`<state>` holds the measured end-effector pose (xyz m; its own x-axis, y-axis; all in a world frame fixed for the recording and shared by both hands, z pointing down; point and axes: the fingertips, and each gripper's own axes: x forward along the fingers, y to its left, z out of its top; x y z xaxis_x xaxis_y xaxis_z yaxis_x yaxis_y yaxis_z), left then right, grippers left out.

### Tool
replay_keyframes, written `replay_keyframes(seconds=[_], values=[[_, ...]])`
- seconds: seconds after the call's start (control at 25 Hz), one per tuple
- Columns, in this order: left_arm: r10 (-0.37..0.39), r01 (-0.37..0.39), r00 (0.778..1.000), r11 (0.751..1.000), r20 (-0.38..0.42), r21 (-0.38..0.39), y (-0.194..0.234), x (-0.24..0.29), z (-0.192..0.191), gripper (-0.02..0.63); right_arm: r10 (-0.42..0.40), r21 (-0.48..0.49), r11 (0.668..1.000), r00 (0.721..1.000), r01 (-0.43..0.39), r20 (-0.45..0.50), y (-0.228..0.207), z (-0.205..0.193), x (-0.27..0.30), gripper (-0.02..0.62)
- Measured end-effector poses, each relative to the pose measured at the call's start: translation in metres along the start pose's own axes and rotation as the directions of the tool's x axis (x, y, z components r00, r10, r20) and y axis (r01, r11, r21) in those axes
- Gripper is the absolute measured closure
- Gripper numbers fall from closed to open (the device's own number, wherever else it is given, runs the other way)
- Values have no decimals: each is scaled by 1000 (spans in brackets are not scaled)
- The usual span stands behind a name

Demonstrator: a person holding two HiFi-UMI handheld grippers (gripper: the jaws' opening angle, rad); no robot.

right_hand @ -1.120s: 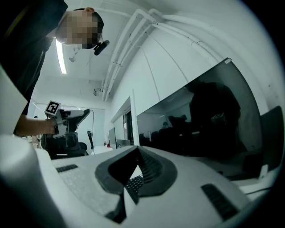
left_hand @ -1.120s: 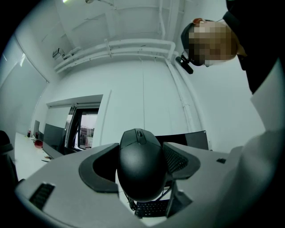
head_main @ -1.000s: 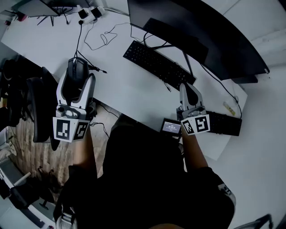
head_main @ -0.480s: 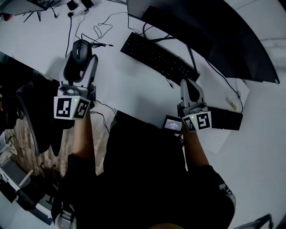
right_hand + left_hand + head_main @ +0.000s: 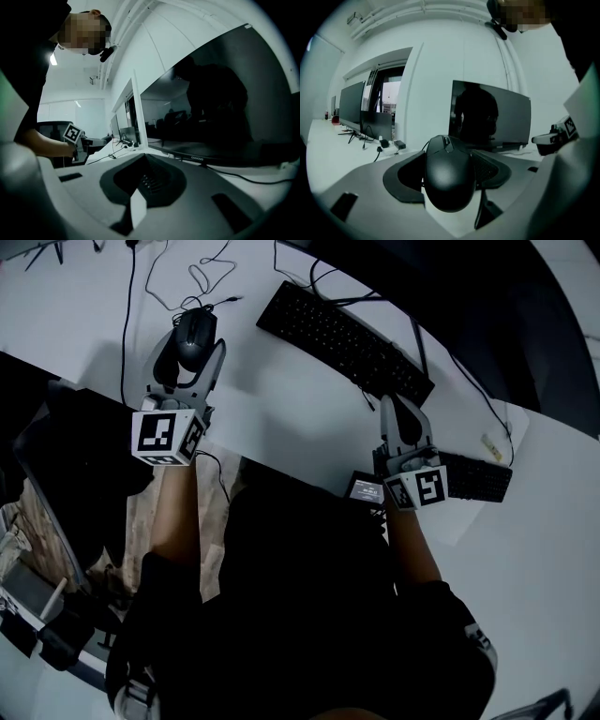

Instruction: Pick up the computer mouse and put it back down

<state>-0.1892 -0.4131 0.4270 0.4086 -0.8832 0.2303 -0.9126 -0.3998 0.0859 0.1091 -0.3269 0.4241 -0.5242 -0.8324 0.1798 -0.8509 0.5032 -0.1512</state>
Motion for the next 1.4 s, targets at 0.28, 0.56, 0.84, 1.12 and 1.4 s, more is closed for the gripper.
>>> replay_keyframes(seconds=[0.28, 0.56, 0.84, 1.12, 1.4], values=[[26, -18, 965, 999, -263, 33, 5, -17, -105, 305, 56, 7, 998, 997, -55, -59, 25, -24, 19, 592], [28, -3, 895, 998, -446, 56, -1, -24, -175, 305, 85, -5, 996, 992, -86, -94, 36, -42, 20, 592], [61, -30, 853, 997, -518, 67, -3, -21, -209, 305, 67, -21, 997, 993, -70, -97, 26, -45, 9, 592], [66, -36, 849, 997, -523, 68, -2, -21, -214, 304, 33, -18, 999, 995, -34, -89, 13, -47, -15, 592], [64, -11, 837, 995, -544, 101, -8, -25, -213, 279, -7, -17, 1000, 999, 6, -50, 1, -40, -46, 592]])
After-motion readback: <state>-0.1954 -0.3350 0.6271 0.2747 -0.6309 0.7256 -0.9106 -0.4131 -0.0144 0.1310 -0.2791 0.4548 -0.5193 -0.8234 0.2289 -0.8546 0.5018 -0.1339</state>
